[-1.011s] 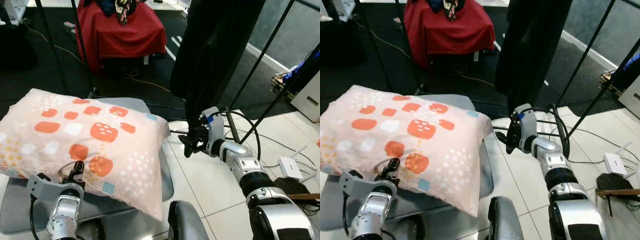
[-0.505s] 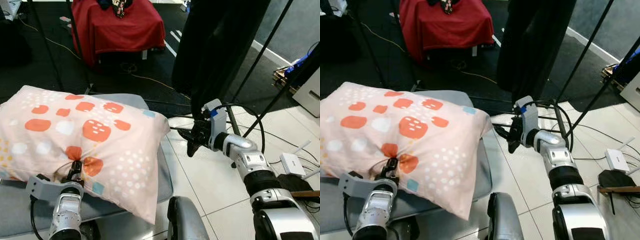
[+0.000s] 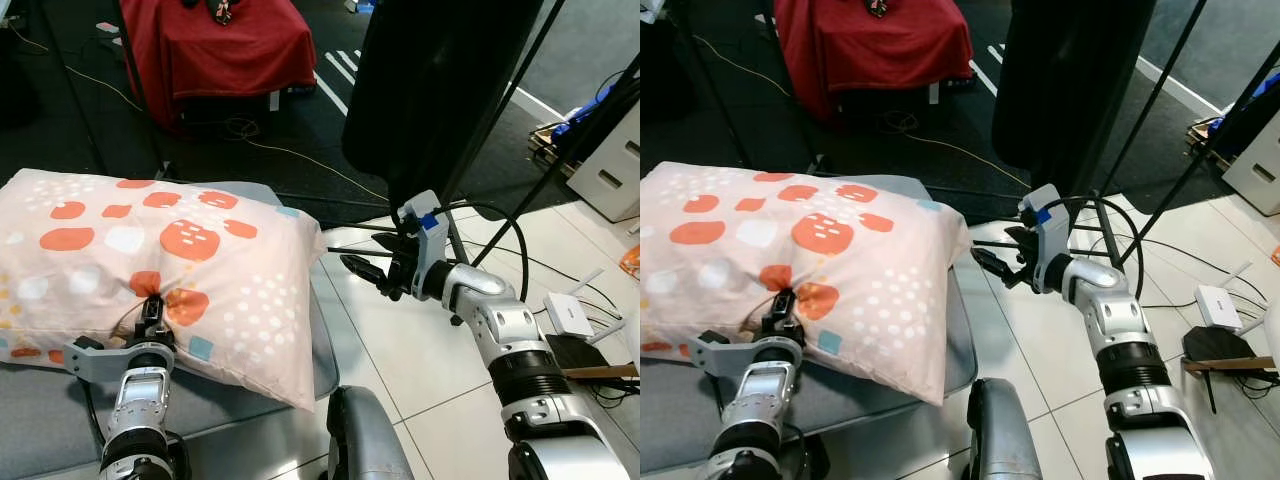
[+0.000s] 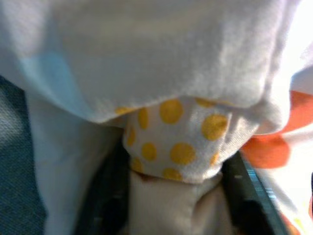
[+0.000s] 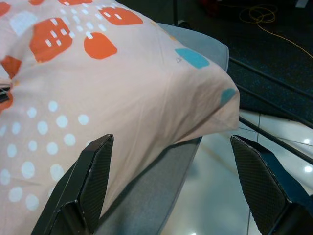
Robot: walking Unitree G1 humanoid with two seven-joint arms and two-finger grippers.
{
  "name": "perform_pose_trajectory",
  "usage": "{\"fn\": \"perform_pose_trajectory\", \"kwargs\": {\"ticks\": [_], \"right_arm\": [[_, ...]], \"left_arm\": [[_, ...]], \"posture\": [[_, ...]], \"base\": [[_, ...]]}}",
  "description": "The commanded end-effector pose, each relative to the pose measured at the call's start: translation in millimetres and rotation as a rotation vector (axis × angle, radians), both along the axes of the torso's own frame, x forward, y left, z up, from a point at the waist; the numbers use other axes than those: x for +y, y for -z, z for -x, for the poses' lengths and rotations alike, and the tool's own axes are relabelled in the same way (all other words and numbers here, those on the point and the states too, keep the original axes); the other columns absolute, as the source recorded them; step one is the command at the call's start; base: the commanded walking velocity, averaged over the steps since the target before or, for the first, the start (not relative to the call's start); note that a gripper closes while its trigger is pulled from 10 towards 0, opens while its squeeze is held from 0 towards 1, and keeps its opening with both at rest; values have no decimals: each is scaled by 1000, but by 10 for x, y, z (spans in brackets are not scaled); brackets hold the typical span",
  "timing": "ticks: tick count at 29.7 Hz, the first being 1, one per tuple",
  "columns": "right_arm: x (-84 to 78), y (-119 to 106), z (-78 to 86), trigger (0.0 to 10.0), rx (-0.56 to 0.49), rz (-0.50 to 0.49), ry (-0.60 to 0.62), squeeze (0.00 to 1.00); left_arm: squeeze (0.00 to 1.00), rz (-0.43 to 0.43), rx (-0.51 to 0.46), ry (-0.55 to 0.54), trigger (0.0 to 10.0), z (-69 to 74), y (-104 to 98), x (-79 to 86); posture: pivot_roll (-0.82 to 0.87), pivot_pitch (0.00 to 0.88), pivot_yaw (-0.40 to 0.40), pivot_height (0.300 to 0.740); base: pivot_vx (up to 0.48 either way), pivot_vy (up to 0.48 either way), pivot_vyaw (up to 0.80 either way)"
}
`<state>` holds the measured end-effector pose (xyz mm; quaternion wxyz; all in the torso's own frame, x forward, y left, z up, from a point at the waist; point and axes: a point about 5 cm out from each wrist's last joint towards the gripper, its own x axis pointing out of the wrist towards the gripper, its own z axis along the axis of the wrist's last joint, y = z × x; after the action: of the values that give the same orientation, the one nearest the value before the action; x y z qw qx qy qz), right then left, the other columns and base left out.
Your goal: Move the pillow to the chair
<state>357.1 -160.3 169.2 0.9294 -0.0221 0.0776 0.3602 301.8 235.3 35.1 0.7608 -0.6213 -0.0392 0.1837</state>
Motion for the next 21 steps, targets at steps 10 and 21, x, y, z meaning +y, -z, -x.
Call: {"fn": "perform_pose_trajectory", "kwargs": {"ticks": [10, 21], "right_arm": [[-12, -51, 49, 10000, 7, -26, 6, 0], [57, 23, 26, 10000, 43, -74, 48, 0]], "left_arm": [[0, 21, -18, -19, 0, -20, 10, 44], [0, -235, -372, 35, 0, -175, -957, 67]], "posture": [[-272, 191, -145, 481], [-214, 149, -134, 481]], "base": [[0, 0, 0], [0, 0, 0]]}}
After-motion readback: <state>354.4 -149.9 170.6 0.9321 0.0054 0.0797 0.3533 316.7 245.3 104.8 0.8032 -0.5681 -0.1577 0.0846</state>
